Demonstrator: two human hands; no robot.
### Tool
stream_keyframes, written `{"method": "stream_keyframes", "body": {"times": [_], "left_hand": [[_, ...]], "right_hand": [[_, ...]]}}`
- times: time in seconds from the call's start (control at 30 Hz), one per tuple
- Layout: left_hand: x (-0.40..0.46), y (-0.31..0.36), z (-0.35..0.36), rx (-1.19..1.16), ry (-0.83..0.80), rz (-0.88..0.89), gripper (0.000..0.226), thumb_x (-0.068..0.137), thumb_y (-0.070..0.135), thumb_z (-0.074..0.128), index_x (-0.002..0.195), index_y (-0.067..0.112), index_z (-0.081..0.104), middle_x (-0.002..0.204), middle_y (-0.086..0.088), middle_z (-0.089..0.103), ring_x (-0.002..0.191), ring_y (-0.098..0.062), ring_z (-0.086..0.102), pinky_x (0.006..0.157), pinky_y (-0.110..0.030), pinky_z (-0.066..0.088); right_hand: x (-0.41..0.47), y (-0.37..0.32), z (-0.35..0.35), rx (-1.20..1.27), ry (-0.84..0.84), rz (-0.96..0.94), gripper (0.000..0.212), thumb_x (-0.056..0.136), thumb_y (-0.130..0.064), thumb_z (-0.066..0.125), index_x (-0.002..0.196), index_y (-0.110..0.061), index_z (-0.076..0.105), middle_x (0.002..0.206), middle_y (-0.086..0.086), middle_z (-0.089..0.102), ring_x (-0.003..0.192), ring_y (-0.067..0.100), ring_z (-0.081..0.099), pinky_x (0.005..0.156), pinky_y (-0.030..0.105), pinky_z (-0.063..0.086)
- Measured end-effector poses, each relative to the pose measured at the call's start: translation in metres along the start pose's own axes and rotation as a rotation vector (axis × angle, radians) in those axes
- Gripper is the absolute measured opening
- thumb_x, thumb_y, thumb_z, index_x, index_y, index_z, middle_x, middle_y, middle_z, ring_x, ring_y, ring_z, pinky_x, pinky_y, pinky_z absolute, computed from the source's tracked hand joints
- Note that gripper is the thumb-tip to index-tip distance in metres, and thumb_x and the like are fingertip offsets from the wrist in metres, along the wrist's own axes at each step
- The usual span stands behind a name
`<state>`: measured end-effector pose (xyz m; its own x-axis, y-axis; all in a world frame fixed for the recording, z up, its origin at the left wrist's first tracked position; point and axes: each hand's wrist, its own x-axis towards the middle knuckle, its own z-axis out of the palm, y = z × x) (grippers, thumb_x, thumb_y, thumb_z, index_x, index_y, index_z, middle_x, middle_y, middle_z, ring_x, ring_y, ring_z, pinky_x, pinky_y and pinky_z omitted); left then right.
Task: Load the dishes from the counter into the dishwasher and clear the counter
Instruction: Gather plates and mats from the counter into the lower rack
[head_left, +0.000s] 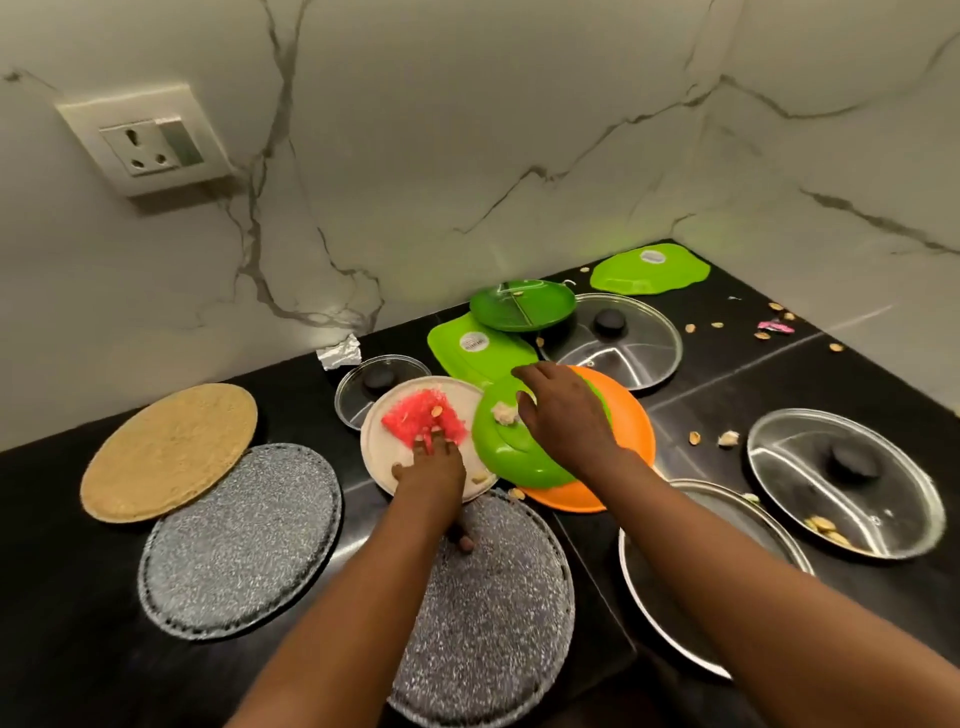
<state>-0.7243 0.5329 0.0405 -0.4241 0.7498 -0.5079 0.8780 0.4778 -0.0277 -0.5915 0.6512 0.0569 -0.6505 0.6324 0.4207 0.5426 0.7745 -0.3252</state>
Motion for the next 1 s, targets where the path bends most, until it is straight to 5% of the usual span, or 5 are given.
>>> {"method": "stream_keyframes", "body": {"times": [0.2,0.37,0.5,0.73,1.0], "left_hand": [[0.015,-0.006,0.001,-0.076,-0.071,-0.114,0.092,0.091,0.008,0.062,0.151,0.001,-0.007,0.157,-0.013,-0.027,0.146,-0.039,-0.012,0.105,-0.070,0.019],[0.021,-0.009,-0.001,-0.135,-0.161,-0.150,0.123,0.076,0.021,0.082,0.150,0.000,-0.014,0.152,-0.015,-0.037,0.144,-0.042,-0.018,0.106,-0.071,0.019],[0.023,-0.010,0.000,-0.166,-0.168,-0.158,0.122,0.076,0.017,0.081,0.149,-0.001,-0.015,0.151,-0.016,-0.038,0.143,-0.044,-0.019,0.105,-0.072,0.020],[0.026,-0.018,0.003,-0.268,-0.218,-0.281,0.138,0.070,0.026,0.087,0.145,-0.001,-0.026,0.146,-0.020,-0.043,0.139,-0.044,-0.028,0.105,-0.074,0.013],[0.026,-0.020,0.004,-0.281,-0.220,-0.301,0.118,0.082,0.015,0.075,0.146,-0.001,-0.022,0.150,-0.020,-0.038,0.139,-0.045,-0.028,0.105,-0.074,0.012]], "right_hand": [[0.032,0.017,0.031,-0.168,-0.415,-0.150,0.042,0.095,-0.043,0.052,0.133,-0.026,0.056,0.145,0.004,0.048,0.135,0.033,0.037,0.104,0.044,0.031],[0.037,0.040,0.028,-0.184,-0.294,-0.222,0.026,0.091,-0.041,0.058,0.108,-0.023,0.067,0.112,0.007,0.064,0.105,0.033,0.056,0.086,0.040,0.040],[0.050,0.053,0.023,-0.286,-0.266,-0.103,0.030,0.091,-0.042,0.056,0.093,-0.015,0.069,0.091,0.013,0.063,0.092,0.036,0.057,0.079,0.041,0.041],[0.082,0.014,0.049,-0.221,-0.353,-0.024,0.029,0.090,-0.031,0.058,0.110,-0.011,0.065,0.108,0.016,0.063,0.106,0.036,0.056,0.085,0.040,0.042],[0.094,-0.011,0.091,-0.347,-0.534,0.116,0.068,0.083,-0.042,0.070,0.134,-0.013,0.037,0.132,0.021,0.042,0.120,0.039,0.043,0.093,0.045,0.042]]}}
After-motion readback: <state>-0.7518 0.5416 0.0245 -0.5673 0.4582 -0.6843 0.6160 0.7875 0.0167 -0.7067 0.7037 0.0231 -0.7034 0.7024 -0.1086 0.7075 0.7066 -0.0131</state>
